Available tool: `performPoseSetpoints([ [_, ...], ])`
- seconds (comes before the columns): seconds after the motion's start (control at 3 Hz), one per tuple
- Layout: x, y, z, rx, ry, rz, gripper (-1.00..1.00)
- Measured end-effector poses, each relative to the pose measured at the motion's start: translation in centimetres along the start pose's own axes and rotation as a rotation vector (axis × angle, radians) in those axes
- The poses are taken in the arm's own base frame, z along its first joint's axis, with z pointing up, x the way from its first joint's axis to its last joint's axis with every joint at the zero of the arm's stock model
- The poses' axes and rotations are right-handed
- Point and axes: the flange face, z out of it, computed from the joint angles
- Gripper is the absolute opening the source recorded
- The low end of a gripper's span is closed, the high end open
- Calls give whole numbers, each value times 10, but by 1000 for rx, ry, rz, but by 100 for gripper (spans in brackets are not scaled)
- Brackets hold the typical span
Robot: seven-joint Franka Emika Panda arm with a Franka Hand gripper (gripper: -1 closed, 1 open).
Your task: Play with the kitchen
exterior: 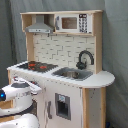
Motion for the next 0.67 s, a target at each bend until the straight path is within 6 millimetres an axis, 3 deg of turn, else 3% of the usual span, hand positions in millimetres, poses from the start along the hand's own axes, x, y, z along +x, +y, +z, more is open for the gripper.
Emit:
performPoseSetpoints([
  [0.67, 0, 0, 0, -1, 0, 247, -100],
])
